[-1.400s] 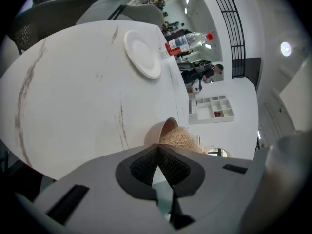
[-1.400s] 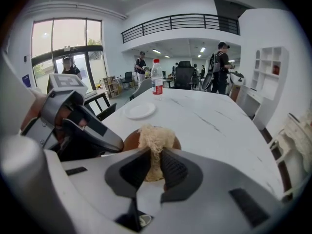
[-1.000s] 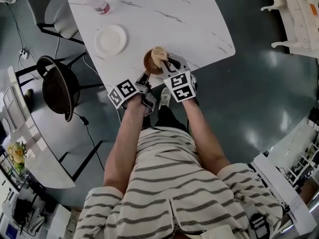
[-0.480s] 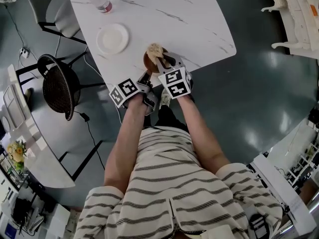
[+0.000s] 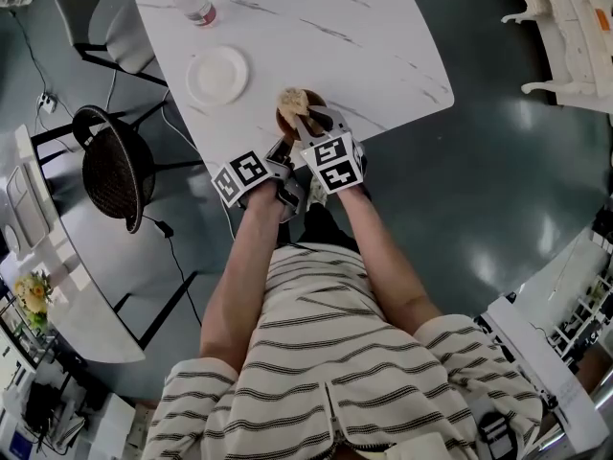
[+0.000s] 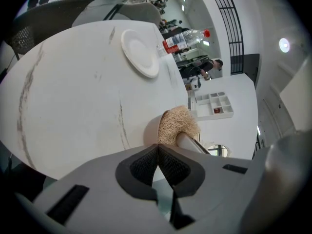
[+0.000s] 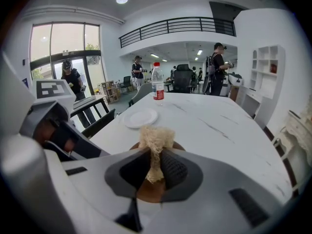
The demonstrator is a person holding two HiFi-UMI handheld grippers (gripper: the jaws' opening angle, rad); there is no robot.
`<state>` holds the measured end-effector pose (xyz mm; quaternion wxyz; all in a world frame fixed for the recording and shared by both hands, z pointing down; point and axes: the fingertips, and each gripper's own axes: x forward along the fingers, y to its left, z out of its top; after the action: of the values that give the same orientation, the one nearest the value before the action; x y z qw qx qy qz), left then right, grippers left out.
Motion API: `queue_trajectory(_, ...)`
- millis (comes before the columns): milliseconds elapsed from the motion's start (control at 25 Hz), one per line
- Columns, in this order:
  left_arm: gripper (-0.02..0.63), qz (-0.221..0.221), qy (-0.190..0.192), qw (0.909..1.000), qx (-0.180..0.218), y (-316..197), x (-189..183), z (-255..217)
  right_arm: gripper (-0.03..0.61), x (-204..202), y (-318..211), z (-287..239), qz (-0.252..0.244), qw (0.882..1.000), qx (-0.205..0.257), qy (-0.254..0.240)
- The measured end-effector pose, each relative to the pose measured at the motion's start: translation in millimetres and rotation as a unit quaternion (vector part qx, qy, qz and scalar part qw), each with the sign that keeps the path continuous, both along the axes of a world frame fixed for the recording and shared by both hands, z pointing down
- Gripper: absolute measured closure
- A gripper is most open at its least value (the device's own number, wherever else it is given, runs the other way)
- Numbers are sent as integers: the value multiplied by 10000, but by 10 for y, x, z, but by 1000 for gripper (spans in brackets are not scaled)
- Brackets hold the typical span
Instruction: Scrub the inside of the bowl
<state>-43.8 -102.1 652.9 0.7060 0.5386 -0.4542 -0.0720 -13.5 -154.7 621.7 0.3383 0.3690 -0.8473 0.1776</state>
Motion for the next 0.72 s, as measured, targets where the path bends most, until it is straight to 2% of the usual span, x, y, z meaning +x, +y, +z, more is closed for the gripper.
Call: queue_trajectory(720,607,-7,-204,9998,-18,-30,-53,32,509,31,224,-7,-308,9995,-96,-37)
